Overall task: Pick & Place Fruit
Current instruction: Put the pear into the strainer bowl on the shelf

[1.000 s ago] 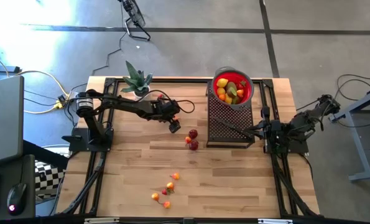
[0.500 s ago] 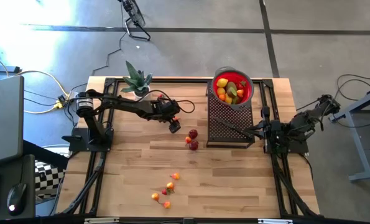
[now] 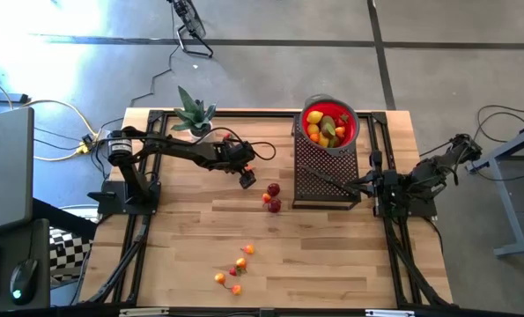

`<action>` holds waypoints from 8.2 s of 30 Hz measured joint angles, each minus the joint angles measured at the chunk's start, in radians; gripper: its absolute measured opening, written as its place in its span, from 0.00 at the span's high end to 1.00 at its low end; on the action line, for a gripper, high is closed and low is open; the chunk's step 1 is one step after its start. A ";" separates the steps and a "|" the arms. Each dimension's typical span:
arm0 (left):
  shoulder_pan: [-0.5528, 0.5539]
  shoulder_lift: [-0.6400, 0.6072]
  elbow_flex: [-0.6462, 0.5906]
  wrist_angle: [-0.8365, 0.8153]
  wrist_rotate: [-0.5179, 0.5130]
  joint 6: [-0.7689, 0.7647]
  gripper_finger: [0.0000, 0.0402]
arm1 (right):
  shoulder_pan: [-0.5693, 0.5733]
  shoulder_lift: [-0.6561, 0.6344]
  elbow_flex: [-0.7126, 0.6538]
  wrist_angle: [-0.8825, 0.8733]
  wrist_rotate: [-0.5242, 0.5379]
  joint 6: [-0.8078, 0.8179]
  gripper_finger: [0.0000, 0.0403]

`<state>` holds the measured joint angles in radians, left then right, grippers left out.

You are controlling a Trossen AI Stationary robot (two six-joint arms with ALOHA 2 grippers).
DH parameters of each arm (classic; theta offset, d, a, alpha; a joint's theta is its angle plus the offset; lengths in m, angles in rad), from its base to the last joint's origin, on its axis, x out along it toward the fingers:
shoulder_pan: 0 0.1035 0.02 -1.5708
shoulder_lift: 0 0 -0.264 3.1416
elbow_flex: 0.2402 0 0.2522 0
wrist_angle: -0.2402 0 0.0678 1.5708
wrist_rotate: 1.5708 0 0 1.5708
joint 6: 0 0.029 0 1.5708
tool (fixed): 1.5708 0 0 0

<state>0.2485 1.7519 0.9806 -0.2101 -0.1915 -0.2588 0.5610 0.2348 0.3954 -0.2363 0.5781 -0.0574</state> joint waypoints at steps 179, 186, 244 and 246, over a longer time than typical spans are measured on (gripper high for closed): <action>0.001 -0.105 0.028 0.008 0.107 0.063 0.61 | 0.000 0.000 0.000 0.000 0.000 0.004 0.99; 0.001 -0.146 0.214 -0.088 0.103 0.180 0.61 | 0.000 0.000 0.000 -0.010 -0.005 0.004 0.99; -0.031 0.262 0.966 -0.085 0.045 0.198 0.61 | 0.000 0.000 0.000 -0.068 -0.004 0.029 0.99; -0.028 0.262 0.966 -0.086 0.043 0.198 0.61 | 0.000 0.000 0.000 -0.069 -0.004 0.029 0.99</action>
<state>0.2209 2.0140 1.9461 -0.2963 -0.1488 -0.0606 0.5609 0.2344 0.3954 -0.3050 0.5739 -0.0280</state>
